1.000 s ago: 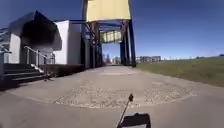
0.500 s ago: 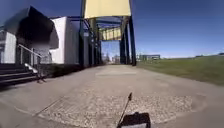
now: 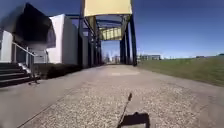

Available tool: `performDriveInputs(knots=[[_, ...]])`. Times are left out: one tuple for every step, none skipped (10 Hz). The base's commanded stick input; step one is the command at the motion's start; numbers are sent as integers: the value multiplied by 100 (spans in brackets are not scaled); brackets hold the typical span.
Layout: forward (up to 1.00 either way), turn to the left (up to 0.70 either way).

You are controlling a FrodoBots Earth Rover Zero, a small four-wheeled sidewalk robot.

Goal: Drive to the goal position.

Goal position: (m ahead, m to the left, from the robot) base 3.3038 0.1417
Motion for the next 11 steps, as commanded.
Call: performDriveInputs(knots=[[65, 0], [15, 0], [0, 0], [0, 0], [0, 0], [0, 0], [0, 0], [0, 0], [0, 0], [0, 0], [0, 0]])
